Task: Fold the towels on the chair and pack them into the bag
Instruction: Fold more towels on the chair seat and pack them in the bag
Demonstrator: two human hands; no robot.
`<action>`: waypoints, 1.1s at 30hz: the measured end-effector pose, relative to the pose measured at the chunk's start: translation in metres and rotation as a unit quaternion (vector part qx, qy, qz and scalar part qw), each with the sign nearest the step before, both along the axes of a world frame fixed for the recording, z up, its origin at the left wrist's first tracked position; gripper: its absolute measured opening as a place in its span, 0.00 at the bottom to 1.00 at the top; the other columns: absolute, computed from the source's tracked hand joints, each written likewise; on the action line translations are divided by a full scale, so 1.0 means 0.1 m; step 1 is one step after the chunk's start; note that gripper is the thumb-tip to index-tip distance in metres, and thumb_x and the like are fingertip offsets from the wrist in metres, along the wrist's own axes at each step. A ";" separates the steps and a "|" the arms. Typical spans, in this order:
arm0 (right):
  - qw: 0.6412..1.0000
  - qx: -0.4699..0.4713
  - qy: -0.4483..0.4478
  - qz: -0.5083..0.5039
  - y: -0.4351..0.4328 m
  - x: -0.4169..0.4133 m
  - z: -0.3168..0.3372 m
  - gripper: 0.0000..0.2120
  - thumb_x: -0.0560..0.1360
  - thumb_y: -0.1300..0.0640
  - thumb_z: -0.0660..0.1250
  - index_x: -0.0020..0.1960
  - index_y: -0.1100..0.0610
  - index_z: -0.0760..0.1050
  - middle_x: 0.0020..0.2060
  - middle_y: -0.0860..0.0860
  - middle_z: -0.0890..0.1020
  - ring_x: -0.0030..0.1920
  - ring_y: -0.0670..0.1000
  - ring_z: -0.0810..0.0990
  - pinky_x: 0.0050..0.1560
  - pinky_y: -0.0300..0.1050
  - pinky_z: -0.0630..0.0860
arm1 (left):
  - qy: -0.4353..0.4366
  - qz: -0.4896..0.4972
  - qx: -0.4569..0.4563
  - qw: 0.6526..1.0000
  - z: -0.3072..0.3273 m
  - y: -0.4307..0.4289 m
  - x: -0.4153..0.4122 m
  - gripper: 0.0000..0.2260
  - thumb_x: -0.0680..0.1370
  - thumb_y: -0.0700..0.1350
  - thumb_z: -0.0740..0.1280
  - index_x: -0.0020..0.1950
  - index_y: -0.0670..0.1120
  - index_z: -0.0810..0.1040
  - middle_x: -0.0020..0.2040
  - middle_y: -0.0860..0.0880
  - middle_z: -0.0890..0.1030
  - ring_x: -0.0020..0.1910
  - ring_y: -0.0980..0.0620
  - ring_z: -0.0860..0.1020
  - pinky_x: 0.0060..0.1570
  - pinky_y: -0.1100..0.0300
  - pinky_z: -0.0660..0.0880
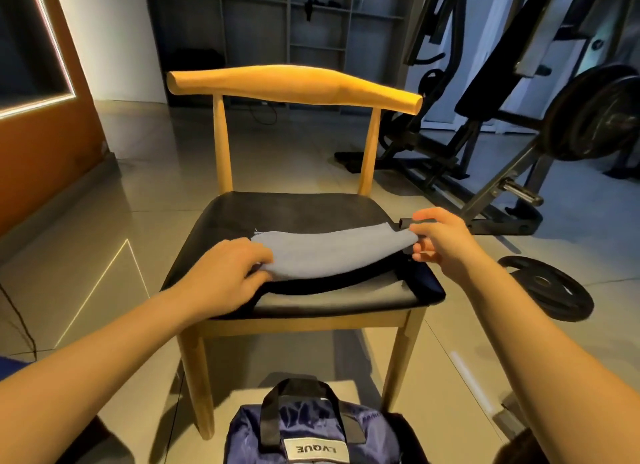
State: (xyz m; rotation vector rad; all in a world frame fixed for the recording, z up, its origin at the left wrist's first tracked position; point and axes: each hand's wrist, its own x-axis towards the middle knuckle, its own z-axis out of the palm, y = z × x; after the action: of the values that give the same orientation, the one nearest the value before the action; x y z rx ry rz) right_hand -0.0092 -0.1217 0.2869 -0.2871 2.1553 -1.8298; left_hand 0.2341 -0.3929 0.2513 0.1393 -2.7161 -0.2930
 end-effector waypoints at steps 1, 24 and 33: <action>0.999 -0.034 -0.001 0.005 0.01 -0.02 0.11 0.11 0.78 0.66 0.67 0.59 0.59 0.79 0.42 0.59 0.79 0.30 0.50 0.76 0.31 0.43 0.79 | 0.032 0.014 0.051 0.998 0.17 -0.06 0.00 0.04 0.80 0.47 0.68 0.45 0.51 0.80 0.40 0.56 0.79 0.41 0.58 0.76 0.41 0.55 0.73; 0.995 0.096 0.003 0.007 -0.93 -0.78 0.11 0.05 0.77 0.70 0.69 0.49 0.63 0.80 0.45 0.63 0.82 0.36 0.56 0.81 0.34 0.49 0.81 | 0.101 -0.125 -0.153 0.975 0.20 -0.17 -0.18 0.06 0.76 0.47 0.65 0.46 0.49 0.82 0.42 0.52 0.80 0.43 0.51 0.76 0.46 0.62 0.69; 0.946 0.286 0.152 -0.035 -0.74 -0.81 -0.32 0.02 0.74 0.64 0.71 0.43 0.59 0.79 0.41 0.59 0.84 0.40 0.59 0.83 0.37 0.49 0.79 | 0.042 -0.207 -0.062 0.976 -0.35 0.34 -0.33 0.08 0.78 0.51 0.65 0.45 0.50 0.82 0.41 0.54 0.78 0.41 0.54 0.74 0.40 0.59 0.72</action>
State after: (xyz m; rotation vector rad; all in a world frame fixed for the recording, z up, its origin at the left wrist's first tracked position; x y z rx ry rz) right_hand -0.0905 -0.1956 0.2549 -0.3761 2.8211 -1.1614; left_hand 0.2012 -0.3594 0.2163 -0.4685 -2.6479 -0.2371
